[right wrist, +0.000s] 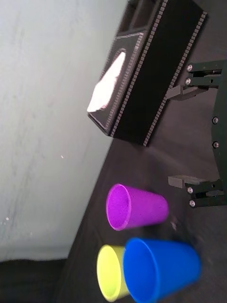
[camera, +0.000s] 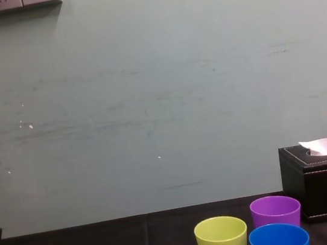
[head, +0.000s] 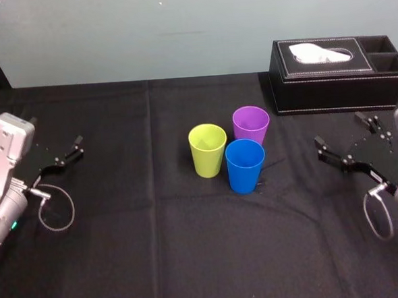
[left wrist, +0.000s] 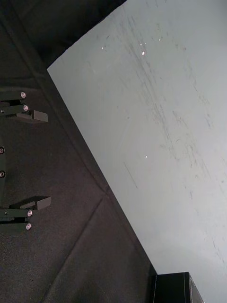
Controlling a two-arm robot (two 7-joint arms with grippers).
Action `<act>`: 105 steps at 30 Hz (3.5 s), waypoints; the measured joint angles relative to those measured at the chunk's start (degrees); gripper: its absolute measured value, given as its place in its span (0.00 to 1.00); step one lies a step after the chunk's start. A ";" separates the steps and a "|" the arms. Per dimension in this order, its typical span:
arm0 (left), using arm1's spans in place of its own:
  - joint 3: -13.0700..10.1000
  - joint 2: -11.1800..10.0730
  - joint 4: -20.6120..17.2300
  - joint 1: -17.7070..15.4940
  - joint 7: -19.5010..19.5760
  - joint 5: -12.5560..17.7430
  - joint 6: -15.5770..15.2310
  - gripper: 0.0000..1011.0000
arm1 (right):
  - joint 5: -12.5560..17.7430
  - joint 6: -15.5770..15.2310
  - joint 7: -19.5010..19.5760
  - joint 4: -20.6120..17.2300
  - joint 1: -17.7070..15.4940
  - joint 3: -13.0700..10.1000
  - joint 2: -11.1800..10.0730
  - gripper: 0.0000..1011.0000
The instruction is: Stack the three plastic cups sequentially using one hand.
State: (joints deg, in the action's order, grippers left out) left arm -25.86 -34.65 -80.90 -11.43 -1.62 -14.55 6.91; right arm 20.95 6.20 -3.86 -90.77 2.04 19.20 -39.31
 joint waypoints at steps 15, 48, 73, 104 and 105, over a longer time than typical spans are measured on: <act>0.00 0.00 0.00 0.00 0.00 0.00 0.00 1.00 | 7.26 2.32 -11.35 -8.16 -12.77 -4.60 -6.37 0.99; 0.00 0.00 0.00 0.00 0.00 0.00 0.00 1.00 | 5.05 -7.28 -15.47 -2.72 -3.03 0.85 7.19 0.99; 0.00 0.00 0.00 0.00 0.00 0.00 0.00 1.00 | -3.44 -4.35 -14.03 2.43 -0.34 1.62 14.38 0.99; 0.00 0.00 0.00 0.00 0.00 0.00 0.00 1.00 | -10.59 -3.50 -12.15 4.63 0.49 -0.28 20.27 0.99; 0.00 0.00 0.00 0.00 0.00 0.00 0.00 1.00 | -10.79 -3.56 -12.17 4.66 0.48 -0.41 20.52 0.99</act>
State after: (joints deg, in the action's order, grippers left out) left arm -25.86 -34.65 -80.90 -11.43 -1.62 -14.55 6.91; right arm 10.17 2.64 -16.03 -86.11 2.52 18.79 -18.80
